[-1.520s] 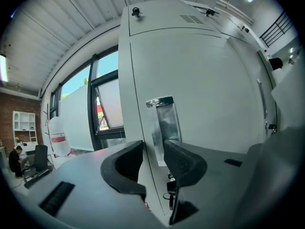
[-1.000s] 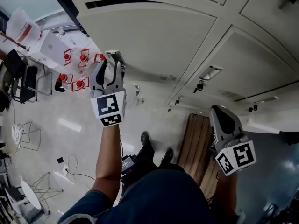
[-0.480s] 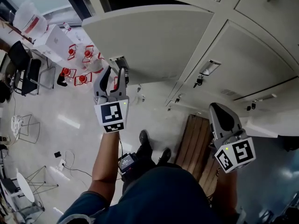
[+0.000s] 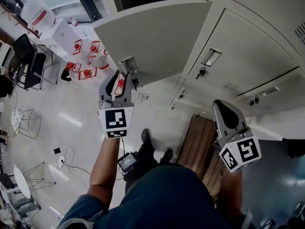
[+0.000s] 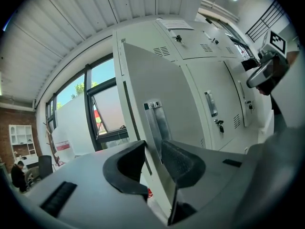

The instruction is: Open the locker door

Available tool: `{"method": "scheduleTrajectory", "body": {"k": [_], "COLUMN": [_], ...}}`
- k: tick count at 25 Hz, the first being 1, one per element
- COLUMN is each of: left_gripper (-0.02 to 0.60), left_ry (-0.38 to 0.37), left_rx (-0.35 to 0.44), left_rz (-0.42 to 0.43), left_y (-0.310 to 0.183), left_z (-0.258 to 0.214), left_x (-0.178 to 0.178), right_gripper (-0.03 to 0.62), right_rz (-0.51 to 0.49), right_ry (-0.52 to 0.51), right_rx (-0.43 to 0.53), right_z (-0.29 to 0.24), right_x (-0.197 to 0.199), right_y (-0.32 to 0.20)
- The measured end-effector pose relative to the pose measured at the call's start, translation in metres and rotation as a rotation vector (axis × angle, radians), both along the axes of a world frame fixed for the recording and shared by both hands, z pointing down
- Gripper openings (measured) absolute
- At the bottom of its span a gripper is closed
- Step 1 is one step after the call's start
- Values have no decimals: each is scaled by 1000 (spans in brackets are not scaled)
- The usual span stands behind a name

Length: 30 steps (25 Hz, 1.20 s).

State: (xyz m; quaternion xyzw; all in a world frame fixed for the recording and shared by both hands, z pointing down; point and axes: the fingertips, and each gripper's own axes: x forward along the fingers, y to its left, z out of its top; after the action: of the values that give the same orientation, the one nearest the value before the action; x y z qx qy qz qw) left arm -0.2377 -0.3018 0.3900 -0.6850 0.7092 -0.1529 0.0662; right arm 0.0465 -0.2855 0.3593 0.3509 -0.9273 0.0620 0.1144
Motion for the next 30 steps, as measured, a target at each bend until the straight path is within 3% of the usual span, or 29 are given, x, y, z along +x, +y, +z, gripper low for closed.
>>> {"method": "scheduleTrajectory", "body": {"k": [7,17,27,30], "left_gripper": [84,74,60,23], "left_ry": [-3,-6,24,25], "left_rx": [-15,-36,-54,-49], "left_rz": [38,158,272,301], "left_y": [41,88,110,116], "left_z": [-2,-2,0,-2], "left_x": [28,91,143,156], "right_gripper": [37,37,37,37], "right_rz": [-20,-26,-39,-45], "right_ry": [-5,-13,-18,-19], "right_rx": [17,45,68,72], "right_z": [-8,-19,-25,-27], "right_x": [12,35,46,47], "right_y": [35,80,111,118]}}
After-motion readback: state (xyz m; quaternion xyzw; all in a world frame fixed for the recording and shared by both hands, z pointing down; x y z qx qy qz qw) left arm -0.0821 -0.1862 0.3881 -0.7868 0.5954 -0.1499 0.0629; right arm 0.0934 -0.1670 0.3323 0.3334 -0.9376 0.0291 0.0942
